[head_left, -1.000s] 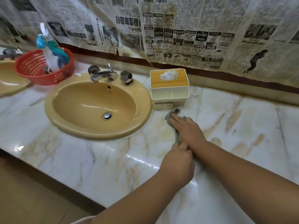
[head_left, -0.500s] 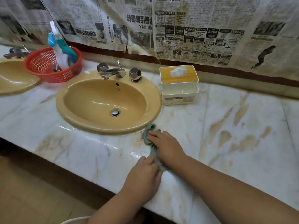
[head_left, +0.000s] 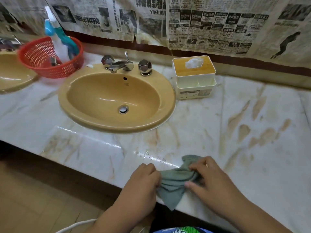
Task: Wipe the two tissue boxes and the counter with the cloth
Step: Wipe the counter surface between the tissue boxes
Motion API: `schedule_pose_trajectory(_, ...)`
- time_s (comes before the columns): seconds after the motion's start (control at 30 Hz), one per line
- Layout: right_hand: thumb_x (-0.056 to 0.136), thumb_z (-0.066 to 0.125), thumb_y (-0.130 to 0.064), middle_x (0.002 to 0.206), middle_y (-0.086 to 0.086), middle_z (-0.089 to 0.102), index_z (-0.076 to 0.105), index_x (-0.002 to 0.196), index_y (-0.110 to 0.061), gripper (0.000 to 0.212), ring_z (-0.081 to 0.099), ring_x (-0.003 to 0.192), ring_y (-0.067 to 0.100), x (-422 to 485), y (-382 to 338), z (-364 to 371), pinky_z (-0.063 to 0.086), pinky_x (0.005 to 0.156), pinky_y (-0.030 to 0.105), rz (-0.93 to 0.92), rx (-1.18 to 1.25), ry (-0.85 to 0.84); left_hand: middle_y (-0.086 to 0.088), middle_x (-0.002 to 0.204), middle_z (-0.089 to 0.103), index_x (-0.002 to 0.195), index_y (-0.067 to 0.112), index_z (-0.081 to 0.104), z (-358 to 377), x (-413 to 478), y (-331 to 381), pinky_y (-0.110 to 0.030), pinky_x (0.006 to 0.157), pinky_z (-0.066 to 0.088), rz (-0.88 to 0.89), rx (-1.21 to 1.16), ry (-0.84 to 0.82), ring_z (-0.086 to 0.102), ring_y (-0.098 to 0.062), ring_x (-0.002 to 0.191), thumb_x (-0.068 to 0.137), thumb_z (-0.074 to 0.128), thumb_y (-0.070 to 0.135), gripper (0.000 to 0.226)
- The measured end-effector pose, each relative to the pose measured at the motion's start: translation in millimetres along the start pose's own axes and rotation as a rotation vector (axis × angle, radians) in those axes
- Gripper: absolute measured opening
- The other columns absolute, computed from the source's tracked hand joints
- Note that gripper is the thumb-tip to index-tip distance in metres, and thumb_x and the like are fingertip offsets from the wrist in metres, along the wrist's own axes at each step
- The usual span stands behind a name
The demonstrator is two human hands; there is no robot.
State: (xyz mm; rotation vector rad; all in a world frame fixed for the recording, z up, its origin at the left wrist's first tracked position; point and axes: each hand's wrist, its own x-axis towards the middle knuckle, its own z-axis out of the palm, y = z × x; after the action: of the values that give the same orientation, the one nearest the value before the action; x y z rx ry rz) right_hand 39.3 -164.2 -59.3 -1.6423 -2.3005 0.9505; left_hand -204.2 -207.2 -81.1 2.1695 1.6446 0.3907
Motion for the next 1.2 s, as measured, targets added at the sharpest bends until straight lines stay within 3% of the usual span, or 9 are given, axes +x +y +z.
schedule_pose_trajectory(0.1,0.086,0.064,-0.051,0.129,-0.010,0.035,0.052,0.134,-0.034,0.052,0.051,0.111,0.009,5.6,-14.2,28.4,0.038,0.088,0.017,-0.015,-0.126,-0.096,0.009,0.094,0.049,0.093,0.026,0.059,-2.0,-11.9,-5.0,-0.031,0.075,0.046,-0.101,0.067,-0.074,0.037,-0.011,0.087,0.084,0.046,0.025,0.016)
schedule_pose_trajectory(0.2,0.096,0.055,-0.032,0.122,-0.007,0.048,0.054,0.120,-0.028,0.025,0.057,0.106,0.015,34.0,-36.0,39.8,0.042,0.082,0.022,0.014,-0.072,-0.048,0.009,0.099,0.045,0.101,0.027,0.060,-4.4,-9.9,-3.7,-0.026,0.082,0.042,-0.195,0.060,-0.111,0.038,-0.011,0.092,0.094,0.048,0.045,0.023)
schedule_pose_trajectory(0.3,0.097,0.046,-0.033,0.095,-0.004,0.061,0.053,0.097,-0.030,0.008,0.060,0.084,0.014,70.8,-59.2,41.2,0.045,0.069,0.033,0.001,-0.035,0.039,0.006,0.091,0.045,0.095,0.021,0.067,-7.0,10.7,-21.3,-0.026,0.075,0.041,-0.270,0.044,-0.027,0.044,-0.012,0.086,0.096,0.055,0.040,0.022)
schedule_pose_trajectory(0.43,0.100,0.038,-0.029,0.105,0.006,0.059,0.050,0.104,-0.019,0.016,0.057,0.092,0.023,120.0,-79.2,44.6,0.047,0.076,0.042,-0.048,-0.083,0.111,0.000,0.084,0.045,0.082,0.012,0.068,-23.4,44.7,-54.7,-0.032,0.063,0.035,-0.391,0.068,0.107,0.052,-0.023,0.078,0.092,0.061,0.023,0.016)
schedule_pose_trajectory(0.7,0.090,0.057,-0.010,0.113,0.000,0.052,0.065,0.119,-0.016,0.031,0.057,0.102,0.023,143.9,-83.2,47.8,0.042,0.081,0.029,-0.018,0.031,0.067,-0.005,0.088,0.057,0.081,0.010,0.071,-41.6,71.8,-77.9,-0.033,0.067,0.045,-0.440,0.023,0.160,0.056,-0.023,0.079,0.085,0.060,0.011,0.012)
schedule_pose_trajectory(0.83,0.084,0.072,-0.018,0.098,-0.009,0.065,0.070,0.107,-0.023,0.024,0.061,0.086,0.011,128.0,-80.4,37.6,0.047,0.080,0.027,0.078,0.356,0.068,0.008,0.086,0.070,0.090,0.024,0.071,-44.9,70.4,-61.0,-0.019,0.066,0.047,-0.558,-0.397,0.195,0.065,-0.006,0.080,0.089,0.066,0.033,0.010)
schedule_pose_trajectory(0.93,0.079,0.078,-0.024,0.089,-0.006,0.068,0.062,0.098,-0.025,0.025,0.064,0.076,0.011,108.0,-81.4,37.7,0.055,0.071,0.033,0.187,0.603,0.127,0.000,0.093,0.073,0.100,0.024,0.067,-44.5,71.9,-40.0,-0.042,0.079,0.060,-0.694,-0.896,0.175,0.073,-0.016,0.086,0.077,0.071,0.058,0.041)
schedule_pose_trajectory(1.1,0.083,0.069,-0.013,0.071,-0.010,0.063,0.068,0.098,-0.028,0.021,0.057,0.064,0.008,78.9,-78.2,18.9,0.054,0.064,0.031,0.200,0.673,0.178,-0.011,0.097,0.075,0.116,0.021,0.059,-44.4,82.3,-16.6,-0.035,0.068,0.058,-0.734,-1.156,0.129,0.075,-0.022,0.084,0.086,0.077,0.017,0.035)
schedule_pose_trajectory(1.2,0.084,0.071,-0.012,0.095,-0.017,0.060,0.067,0.101,-0.035,0.029,0.057,0.072,0.001,59.2,-70.8,9.7,0.052,0.073,0.020,0.184,0.583,0.296,-0.019,0.103,0.074,0.122,0.016,0.056,-41.5,89.7,-5.0,-0.040,0.069,0.060,-0.756,-1.407,0.009,0.075,-0.028,0.086,0.094,0.065,0.007,0.030)
